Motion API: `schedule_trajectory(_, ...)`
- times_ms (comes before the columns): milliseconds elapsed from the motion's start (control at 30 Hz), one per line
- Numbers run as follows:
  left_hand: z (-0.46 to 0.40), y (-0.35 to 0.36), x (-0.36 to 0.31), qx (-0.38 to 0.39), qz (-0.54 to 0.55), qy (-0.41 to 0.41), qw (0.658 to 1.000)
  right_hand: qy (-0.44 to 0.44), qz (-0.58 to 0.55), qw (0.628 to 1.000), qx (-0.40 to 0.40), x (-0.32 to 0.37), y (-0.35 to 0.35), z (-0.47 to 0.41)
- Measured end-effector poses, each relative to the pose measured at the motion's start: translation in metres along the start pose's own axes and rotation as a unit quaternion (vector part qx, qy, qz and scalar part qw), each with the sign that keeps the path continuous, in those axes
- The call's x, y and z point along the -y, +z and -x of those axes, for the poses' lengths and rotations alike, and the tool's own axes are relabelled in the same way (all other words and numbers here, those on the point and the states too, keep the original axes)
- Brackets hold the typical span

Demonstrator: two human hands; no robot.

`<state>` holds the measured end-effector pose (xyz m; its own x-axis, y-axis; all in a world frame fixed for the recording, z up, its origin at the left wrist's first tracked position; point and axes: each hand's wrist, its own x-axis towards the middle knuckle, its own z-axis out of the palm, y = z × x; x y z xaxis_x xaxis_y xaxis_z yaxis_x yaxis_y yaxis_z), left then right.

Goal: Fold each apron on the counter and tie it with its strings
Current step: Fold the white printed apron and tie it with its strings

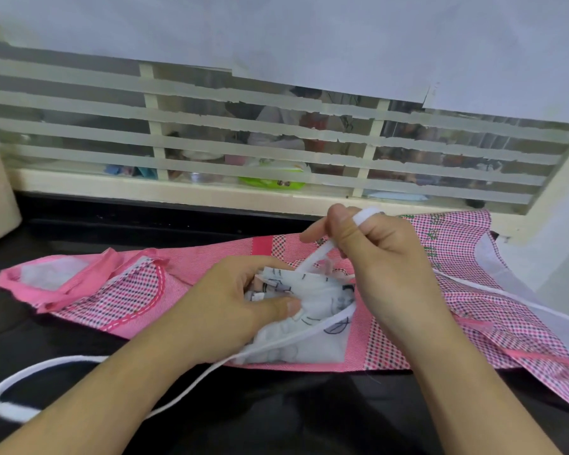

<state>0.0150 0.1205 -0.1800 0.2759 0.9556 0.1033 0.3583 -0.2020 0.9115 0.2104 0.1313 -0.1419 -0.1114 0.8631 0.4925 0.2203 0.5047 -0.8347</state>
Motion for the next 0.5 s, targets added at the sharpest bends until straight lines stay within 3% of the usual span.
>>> schedule_trajectory(133,-0.001,-0.003,0.000,-0.065,0.033,-0.017,0.997,-0.038,-0.067,0.997,0.027,0.001,0.002,0.005)
schedule_trajectory(267,-0.004,-0.011,0.002,-0.163,0.195,-0.039,0.966,-0.054,-0.162,0.981,0.091,-0.002,0.004,0.011)
schedule_trajectory(500,-0.015,-0.036,-0.002,-0.271,0.417,-0.088,0.863,0.125,-0.214,0.936,0.248,-0.016,0.020,0.013)
